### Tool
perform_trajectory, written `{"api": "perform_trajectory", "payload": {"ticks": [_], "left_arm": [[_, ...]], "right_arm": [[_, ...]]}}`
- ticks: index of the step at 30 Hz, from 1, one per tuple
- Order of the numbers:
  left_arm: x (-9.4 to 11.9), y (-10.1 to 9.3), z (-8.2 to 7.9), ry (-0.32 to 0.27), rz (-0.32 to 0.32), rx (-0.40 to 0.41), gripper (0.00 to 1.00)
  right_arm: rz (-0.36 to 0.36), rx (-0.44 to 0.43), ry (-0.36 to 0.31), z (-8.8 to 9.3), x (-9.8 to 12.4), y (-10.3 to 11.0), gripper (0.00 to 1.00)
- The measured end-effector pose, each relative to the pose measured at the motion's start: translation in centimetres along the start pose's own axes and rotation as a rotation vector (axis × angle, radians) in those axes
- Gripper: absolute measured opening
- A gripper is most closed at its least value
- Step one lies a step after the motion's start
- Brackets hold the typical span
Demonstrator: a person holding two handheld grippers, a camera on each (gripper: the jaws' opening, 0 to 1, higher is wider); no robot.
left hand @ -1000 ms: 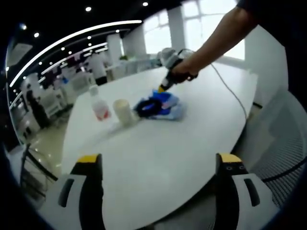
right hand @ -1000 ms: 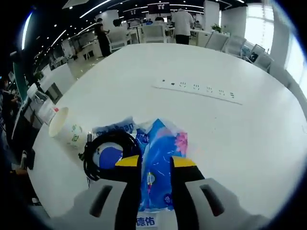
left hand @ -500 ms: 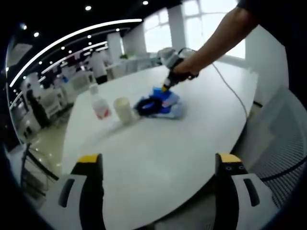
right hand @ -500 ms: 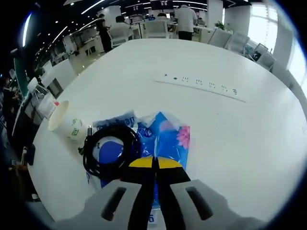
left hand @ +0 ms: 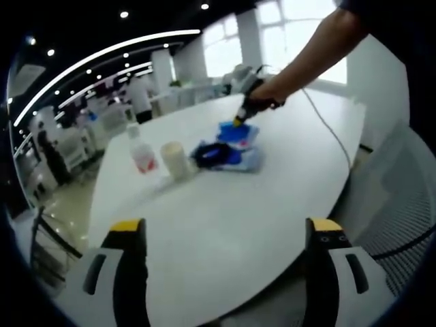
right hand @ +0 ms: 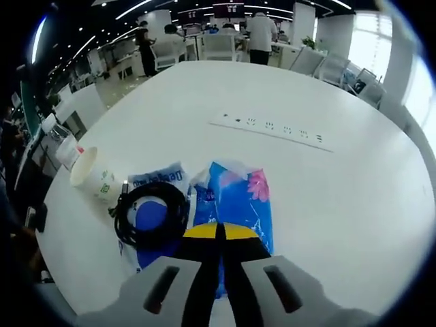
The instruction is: Arrange the tabletop items into an orderly group along one side of the table until the central work area is clear of visible clutter.
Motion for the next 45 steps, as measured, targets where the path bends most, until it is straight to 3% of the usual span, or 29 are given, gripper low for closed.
{"api": "perform_trajectory", "payload": {"ticks": [12, 22, 45], "left_arm": [[0.0, -0.1, -0.1, -0.012, 0.005, -0.005, 0.94], [0.0, -0.1, -0.1, -0.015, 0.006, -0.006, 0.94], [0.0, -0.1, -0.1, -0.004, 0.009, 0.001, 0.94]], "right_arm": [[0.037, -0.025, -0.012, 0.3, 1.0, -2.9, 0.0], [0.069, -0.05, -0.009, 1.9, 2.6, -4.5, 0.0], [0.124, -0.145, 0.004, 4.4, 2.8, -10.4, 0.0]]}}
Point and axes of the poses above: the point that each gripper's makers call its tool centre point, and the gripper's own axes: x roughly backward along the fingers, y roughly to its left, z roughly out of its underside, the point moved 4 cm from there along x, roughly backward along the fingers, and after that the axes turned 9 degrees about y, right-handed, at the moved point
